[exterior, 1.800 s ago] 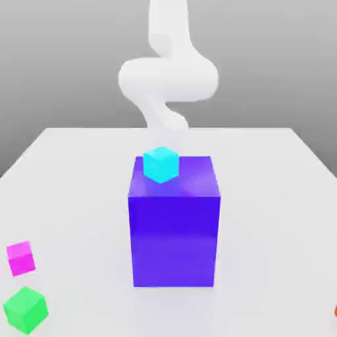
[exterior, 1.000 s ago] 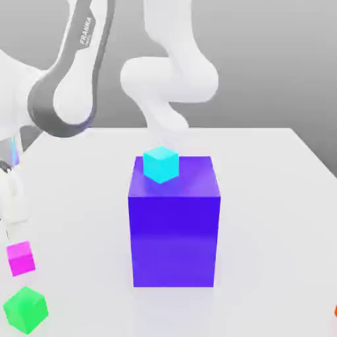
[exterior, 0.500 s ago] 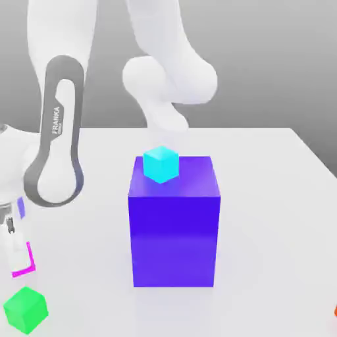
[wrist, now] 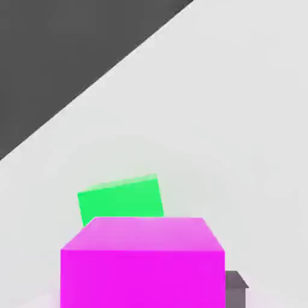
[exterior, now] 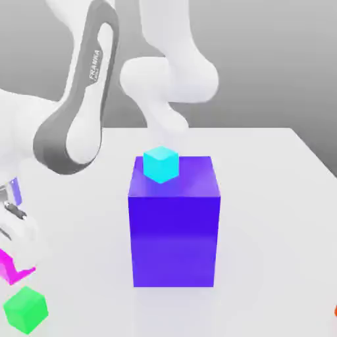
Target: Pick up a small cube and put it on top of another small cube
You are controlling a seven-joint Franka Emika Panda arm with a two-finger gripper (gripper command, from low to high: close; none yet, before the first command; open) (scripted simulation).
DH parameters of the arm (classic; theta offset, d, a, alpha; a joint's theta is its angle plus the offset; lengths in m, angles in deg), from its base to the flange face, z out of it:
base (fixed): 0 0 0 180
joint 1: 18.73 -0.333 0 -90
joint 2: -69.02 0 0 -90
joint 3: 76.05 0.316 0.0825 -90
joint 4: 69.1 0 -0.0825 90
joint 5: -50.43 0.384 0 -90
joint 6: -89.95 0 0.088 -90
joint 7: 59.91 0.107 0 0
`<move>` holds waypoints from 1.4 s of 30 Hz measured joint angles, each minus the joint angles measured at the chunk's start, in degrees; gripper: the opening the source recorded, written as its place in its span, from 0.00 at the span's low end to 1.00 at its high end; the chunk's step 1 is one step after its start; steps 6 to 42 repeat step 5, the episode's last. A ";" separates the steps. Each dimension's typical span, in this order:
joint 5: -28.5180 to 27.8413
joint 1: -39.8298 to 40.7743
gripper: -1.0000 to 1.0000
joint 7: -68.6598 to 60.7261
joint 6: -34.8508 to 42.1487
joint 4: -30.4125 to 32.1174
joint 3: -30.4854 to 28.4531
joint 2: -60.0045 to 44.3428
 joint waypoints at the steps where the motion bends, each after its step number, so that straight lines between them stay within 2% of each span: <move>1: 0.96 0.51 0.00 -0.77 -1.65 -0.26 0.81 -1.96; 2: 1.60 0.91 1.00 -1.26 -2.80 -0.41 1.39 -3.30; 42: 1.60 0.91 1.00 -1.26 -2.80 -0.41 1.39 -3.30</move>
